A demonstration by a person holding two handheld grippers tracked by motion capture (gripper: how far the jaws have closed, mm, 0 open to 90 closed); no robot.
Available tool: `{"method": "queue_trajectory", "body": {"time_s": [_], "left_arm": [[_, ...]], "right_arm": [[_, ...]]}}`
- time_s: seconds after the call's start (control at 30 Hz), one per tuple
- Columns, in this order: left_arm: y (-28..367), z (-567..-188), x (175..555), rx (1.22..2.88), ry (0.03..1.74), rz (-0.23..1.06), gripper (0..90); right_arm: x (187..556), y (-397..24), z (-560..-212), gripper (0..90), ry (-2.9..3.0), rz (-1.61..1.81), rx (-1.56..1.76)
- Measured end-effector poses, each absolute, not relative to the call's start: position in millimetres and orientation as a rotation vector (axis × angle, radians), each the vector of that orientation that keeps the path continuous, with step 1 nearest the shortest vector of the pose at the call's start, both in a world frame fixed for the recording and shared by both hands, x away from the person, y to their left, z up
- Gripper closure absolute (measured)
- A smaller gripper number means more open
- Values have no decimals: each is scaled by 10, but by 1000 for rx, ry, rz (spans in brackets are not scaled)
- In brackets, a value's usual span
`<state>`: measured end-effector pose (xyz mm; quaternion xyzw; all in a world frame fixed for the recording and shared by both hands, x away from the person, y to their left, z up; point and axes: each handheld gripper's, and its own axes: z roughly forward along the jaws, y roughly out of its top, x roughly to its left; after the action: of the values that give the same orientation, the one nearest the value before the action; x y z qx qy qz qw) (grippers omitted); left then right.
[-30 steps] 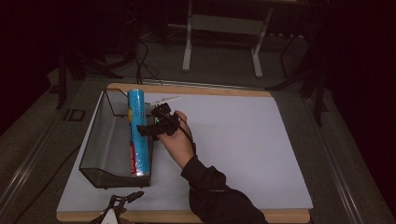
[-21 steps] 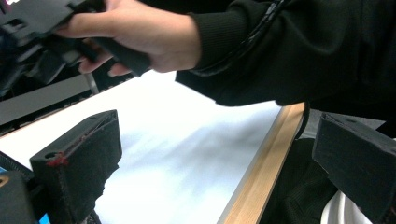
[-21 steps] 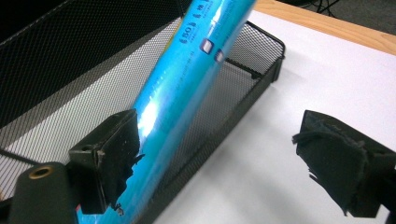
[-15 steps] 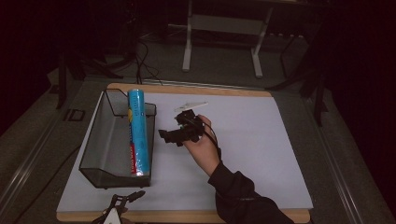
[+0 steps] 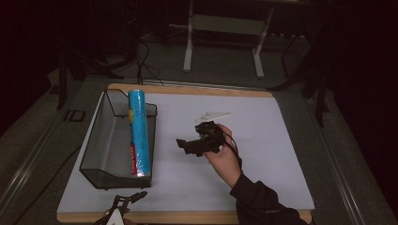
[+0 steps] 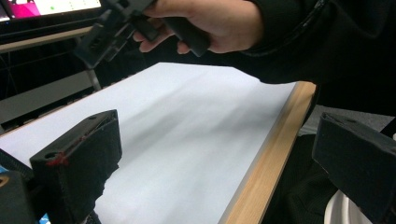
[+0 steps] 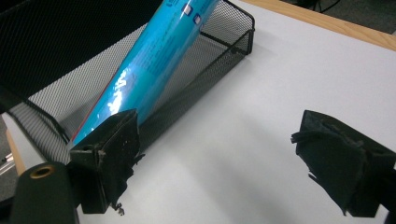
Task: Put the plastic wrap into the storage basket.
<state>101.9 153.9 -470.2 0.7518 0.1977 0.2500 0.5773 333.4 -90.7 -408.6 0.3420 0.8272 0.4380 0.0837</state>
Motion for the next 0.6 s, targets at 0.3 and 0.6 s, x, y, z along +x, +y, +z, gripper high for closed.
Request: {"method": "queue_trajectory", "body": {"time_s": [0.3,0.6], "left_arm": [[1531,-4708,1024,1760,467,585,22],[1524,-4711,1025,1768,468,588,22]], "right_arm": [[3215,-1210,-4202,134,2459,1306,1024],[3124,-1450,-4292,135,2453,1304,1024]]}}
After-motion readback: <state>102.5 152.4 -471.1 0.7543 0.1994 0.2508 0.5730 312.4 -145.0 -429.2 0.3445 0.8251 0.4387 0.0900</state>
